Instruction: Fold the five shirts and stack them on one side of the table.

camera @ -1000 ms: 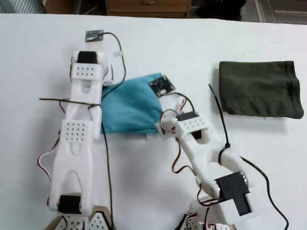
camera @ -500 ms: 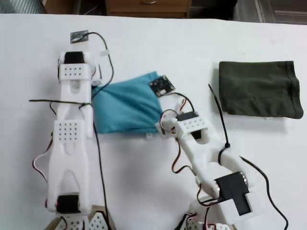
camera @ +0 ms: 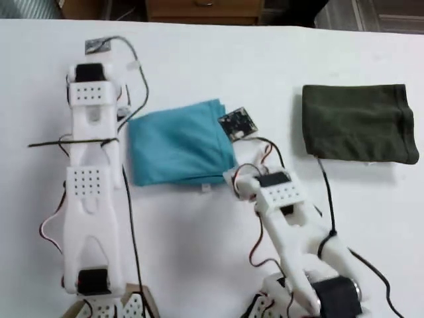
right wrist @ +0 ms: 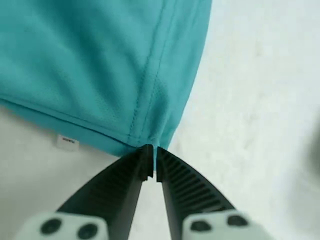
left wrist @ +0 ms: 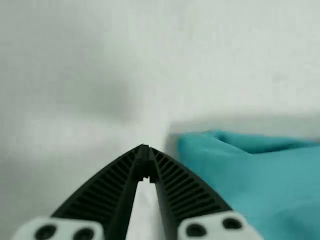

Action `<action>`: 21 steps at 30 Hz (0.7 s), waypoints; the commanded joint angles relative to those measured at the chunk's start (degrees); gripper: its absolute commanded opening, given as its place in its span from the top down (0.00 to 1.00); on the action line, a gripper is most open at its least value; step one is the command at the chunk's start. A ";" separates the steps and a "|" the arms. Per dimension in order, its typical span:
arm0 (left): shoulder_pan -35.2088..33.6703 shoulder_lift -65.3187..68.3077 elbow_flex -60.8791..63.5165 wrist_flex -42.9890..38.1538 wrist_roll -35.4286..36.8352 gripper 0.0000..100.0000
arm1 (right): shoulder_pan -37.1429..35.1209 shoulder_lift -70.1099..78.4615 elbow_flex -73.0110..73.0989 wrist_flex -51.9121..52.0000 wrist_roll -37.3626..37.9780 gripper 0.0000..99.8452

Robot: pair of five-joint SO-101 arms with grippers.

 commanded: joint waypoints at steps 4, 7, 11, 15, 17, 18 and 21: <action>5.54 -15.91 3.21 1.41 -3.60 0.97 | 3.91 -2.42 0.88 -5.32 -2.11 0.98; 9.58 -21.71 11.74 1.32 -3.25 0.97 | 7.25 -0.04 -1.23 -5.23 -9.93 0.98; 12.66 -28.22 26.59 0.97 0.00 0.97 | 10.07 3.38 -3.96 -4.18 -14.51 0.98; 14.95 -34.20 39.08 -2.29 0.97 0.97 | 9.36 5.14 -7.91 1.63 -13.89 0.98; 15.82 -37.71 45.76 -5.80 1.05 0.97 | 8.92 5.49 -9.23 3.91 -13.98 0.98; 16.00 -39.74 49.36 -7.47 1.05 0.97 | 8.84 5.49 -9.41 4.26 -13.98 0.98; 15.74 -46.59 62.20 -13.27 0.70 0.97 | 8.75 5.49 -9.49 4.26 -14.15 0.98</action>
